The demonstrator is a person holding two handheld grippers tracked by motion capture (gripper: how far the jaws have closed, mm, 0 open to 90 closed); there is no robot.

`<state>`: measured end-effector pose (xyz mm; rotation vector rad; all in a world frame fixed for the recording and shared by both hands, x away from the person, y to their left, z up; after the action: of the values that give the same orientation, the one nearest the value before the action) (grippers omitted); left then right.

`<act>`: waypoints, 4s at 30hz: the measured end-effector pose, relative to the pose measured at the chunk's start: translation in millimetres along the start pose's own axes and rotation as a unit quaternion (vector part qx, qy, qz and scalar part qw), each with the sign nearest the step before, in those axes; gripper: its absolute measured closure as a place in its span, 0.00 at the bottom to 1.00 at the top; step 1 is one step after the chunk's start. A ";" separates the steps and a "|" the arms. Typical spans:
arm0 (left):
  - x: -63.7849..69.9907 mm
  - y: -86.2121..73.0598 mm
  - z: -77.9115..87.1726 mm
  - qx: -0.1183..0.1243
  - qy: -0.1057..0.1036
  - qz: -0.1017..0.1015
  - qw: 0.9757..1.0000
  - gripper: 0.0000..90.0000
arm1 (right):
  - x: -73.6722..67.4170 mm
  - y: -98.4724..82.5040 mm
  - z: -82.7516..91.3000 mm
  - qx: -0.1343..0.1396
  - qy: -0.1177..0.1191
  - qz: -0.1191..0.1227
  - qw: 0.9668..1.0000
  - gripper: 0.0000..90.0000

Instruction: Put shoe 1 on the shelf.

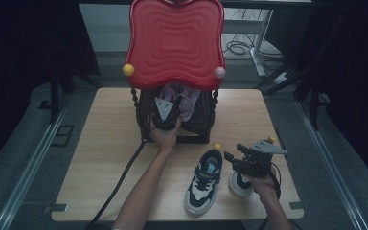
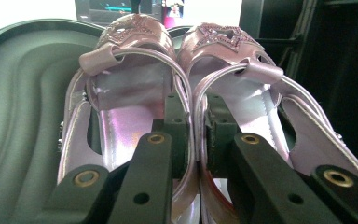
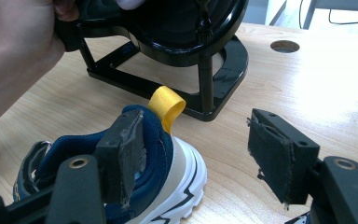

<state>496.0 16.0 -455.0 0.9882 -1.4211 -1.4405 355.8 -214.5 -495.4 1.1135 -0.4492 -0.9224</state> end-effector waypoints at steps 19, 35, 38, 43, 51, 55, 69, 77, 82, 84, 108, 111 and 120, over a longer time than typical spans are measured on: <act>7.4 -10.6 -4.9 0.006 0.028 -0.054 0.998 0.88 | -1.6 1.3 2.4 0.006 0.003 0.003 1.000 0.39; 2.9 -4.6 5.5 -0.018 0.001 -0.023 1.000 0.55 | -1.5 0.9 1.7 0.005 0.002 0.003 1.000 0.39; 2.1 -4.6 9.2 -0.021 -0.003 -0.026 0.999 0.53 | -2.0 0.6 1.0 0.004 0.002 0.004 1.000 0.39; 0.7 -1.3 17.6 -0.020 -0.007 -0.034 0.999 0.50 | -2.8 1.0 1.2 0.005 0.002 0.005 1.000 0.39; -7.3 -0.9 29.2 -0.028 -0.019 -0.030 0.999 0.51 | -3.5 1.2 1.2 0.005 0.002 0.004 1.000 0.39; -10.8 -0.2 36.4 -0.030 -0.023 -0.031 0.999 0.52 | -3.4 1.1 0.9 0.005 0.001 0.005 1.000 0.39; -18.3 1.1 55.6 -0.051 -0.048 -0.025 0.997 0.52 | -3.1 1.7 0.8 0.005 -0.001 0.005 1.000 0.39; -20.6 -4.1 61.1 -0.072 -0.058 -0.030 0.995 0.52 | -4.4 1.1 -0.7 0.004 0.000 0.007 1.000 0.39; -24.6 -10.0 69.2 -0.084 -0.060 -0.038 0.994 0.52 | -4.5 0.6 -1.5 0.002 0.001 0.005 1.000 0.39; -26.4 -12.6 72.3 -0.087 -0.060 -0.040 0.994 0.52 | -4.3 0.4 -2.4 0.002 0.001 0.006 1.000 0.39; -50.0 -47.9 111.5 -0.148 -0.082 -0.044 0.985 0.51 | -5.5 -1.1 -7.3 0.001 0.003 0.001 1.000 0.44; -50.9 -50.6 116.0 -0.153 -0.085 -0.048 0.983 0.51 | -6.0 -1.7 -7.9 -0.001 0.003 0.001 1.000 0.44; -59.9 -66.2 136.0 -0.196 -0.106 -0.037 0.974 0.52 | -6.2 -1.6 -7.4 -0.001 0.004 0.003 1.000 0.44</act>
<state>383.0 114.6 -517.9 0.6573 -1.1880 -1.8375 356.9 -205.5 -499.1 1.1133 -0.4455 -0.9137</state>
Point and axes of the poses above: each handheld gripper's, and its own axes: z roughly backward along the jaws, y roughly out of its top, x roughly to its right, the point moved 8 cm from there along -z, roughly forward along the jaws, and after that the axes turned 3 degrees about x, right-handed, at the moved point
